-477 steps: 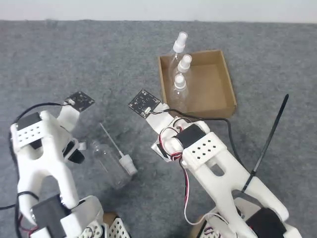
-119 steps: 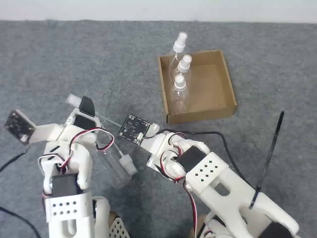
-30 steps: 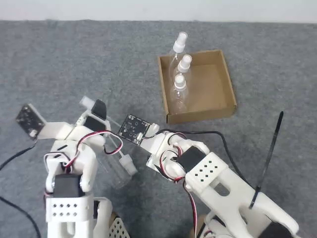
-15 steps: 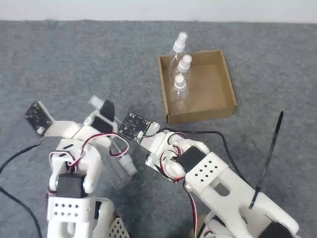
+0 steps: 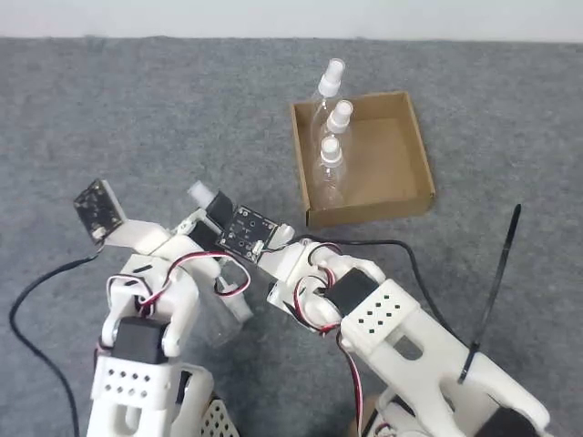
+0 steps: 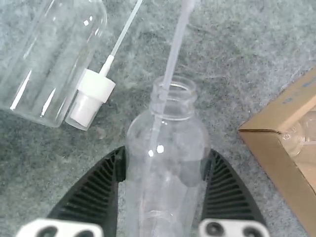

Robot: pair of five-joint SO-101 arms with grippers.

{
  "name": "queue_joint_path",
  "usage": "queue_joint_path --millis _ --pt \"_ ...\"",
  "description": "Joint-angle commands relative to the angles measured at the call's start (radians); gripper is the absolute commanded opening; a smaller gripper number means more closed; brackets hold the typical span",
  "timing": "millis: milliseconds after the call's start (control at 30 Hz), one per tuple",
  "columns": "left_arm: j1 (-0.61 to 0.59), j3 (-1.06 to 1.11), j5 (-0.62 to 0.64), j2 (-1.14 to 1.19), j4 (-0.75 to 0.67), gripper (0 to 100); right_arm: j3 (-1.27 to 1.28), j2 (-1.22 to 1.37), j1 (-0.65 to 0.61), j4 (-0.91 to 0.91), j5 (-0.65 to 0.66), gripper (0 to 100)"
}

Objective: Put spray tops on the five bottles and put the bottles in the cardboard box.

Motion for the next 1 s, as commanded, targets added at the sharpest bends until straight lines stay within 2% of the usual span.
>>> queue_joint_path --millis 0,433,867,967 --pt "0.032 -0.012 -0.012 -0.021 0.002 1 -0.017 -0.056 0.001 -0.021 -0.011 9.5" --pt "0.072 -0.016 -0.028 -0.021 0.021 1 0.157 -0.371 0.016 -0.093 -0.009 9.9" --pt "0.117 -0.018 -0.075 -0.021 0.072 1 0.167 -0.387 0.018 -0.099 -0.008 9.8" --pt "0.16 -0.016 -0.081 -0.021 0.094 1 0.169 -0.387 0.018 -0.099 -0.008 9.9"
